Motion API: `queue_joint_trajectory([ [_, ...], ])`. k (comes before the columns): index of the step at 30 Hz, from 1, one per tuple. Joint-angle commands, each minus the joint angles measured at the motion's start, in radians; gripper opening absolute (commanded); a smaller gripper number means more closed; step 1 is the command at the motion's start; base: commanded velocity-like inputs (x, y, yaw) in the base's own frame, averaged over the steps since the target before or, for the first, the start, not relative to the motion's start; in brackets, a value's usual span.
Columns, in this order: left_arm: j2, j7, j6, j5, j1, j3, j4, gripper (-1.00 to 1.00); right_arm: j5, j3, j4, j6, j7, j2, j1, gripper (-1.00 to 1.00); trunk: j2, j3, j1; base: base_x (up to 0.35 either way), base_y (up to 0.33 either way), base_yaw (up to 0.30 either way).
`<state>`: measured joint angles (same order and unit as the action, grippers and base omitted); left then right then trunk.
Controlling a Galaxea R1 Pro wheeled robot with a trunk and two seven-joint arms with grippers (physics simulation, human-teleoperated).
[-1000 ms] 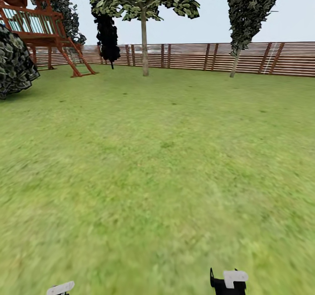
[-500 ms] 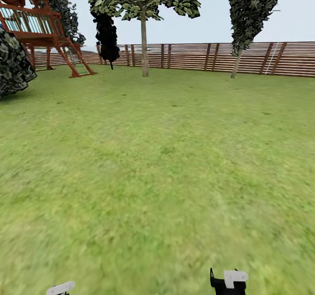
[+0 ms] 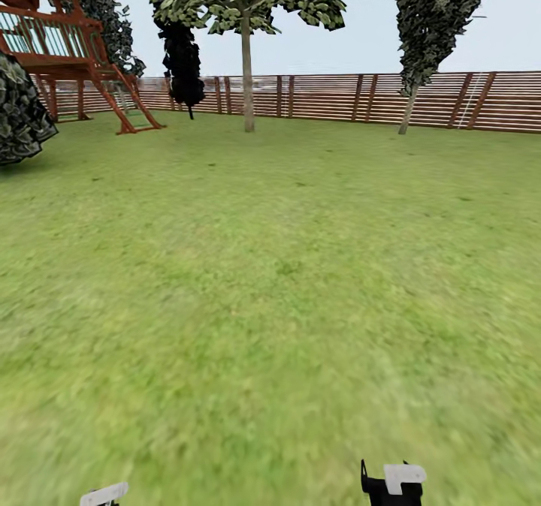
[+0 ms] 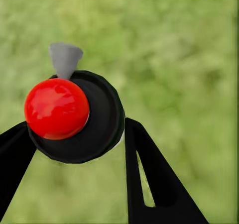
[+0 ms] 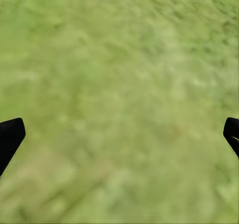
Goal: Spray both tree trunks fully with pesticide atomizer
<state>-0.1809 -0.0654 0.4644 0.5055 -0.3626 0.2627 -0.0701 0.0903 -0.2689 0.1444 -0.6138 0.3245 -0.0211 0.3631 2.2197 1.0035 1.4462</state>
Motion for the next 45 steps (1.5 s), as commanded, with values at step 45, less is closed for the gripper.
queue_joint_trajectory([
  [45, 0.000, -0.007, 0.002, 0.002, 0.000, 0.009, 0.000, -1.00, 0.009, -0.009, 0.000, -0.003, 0.004, -0.002, 0.000, 1.00, 0.000, 0.001, 0.000, 0.338, 0.000, 0.000],
])
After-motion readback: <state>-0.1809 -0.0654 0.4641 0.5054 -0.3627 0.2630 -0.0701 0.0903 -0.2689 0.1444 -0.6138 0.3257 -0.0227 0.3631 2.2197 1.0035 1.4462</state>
